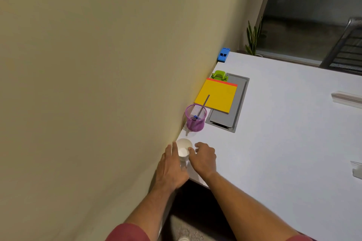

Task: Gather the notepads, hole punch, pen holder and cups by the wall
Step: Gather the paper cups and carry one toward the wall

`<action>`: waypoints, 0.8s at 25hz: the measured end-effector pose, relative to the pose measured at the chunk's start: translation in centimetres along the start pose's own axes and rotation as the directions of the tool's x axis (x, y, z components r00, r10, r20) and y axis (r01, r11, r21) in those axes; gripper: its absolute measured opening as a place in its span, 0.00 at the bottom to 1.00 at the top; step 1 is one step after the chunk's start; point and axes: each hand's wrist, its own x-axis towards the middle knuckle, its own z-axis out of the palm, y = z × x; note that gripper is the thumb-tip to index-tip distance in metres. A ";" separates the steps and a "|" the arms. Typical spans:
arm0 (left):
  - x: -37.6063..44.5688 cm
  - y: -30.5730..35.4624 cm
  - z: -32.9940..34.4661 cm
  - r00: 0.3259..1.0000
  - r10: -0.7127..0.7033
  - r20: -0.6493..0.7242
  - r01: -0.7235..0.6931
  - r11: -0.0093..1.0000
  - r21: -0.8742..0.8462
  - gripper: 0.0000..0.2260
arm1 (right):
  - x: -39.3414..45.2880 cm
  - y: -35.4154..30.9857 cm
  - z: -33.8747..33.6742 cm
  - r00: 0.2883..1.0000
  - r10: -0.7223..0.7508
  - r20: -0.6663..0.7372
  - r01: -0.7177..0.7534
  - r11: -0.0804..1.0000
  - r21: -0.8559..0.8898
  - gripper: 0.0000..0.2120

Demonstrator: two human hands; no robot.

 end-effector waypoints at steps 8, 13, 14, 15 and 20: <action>1.6 -0.8 -0.5 0.999 0.023 0.033 -0.021 0.999 -0.050 0.43 | 1.6 -1.4 1.0 0.981 0.167 -0.101 -0.160 0.984 0.074 0.15; 2.0 -0.9 -0.7 0.997 0.046 0.056 -0.043 0.998 -0.054 0.44 | 1.8 -1.3 1.5 0.979 0.175 -0.107 -0.171 0.984 0.049 0.12; 2.1 -1.1 -0.7 0.997 0.047 0.058 -0.044 0.998 -0.054 0.44 | 1.8 -1.4 1.5 0.979 0.172 -0.110 -0.168 0.985 0.044 0.12; 2.2 -1.2 -0.8 0.997 0.046 0.060 -0.043 0.998 -0.054 0.44 | 1.8 -1.4 1.4 0.979 0.167 -0.115 -0.163 0.986 0.042 0.12; 2.8 -0.9 -1.4 0.997 0.031 0.071 -0.026 0.998 -0.061 0.45 | 1.6 -1.4 -0.8 0.968 0.177 -0.177 -0.166 0.983 0.077 0.08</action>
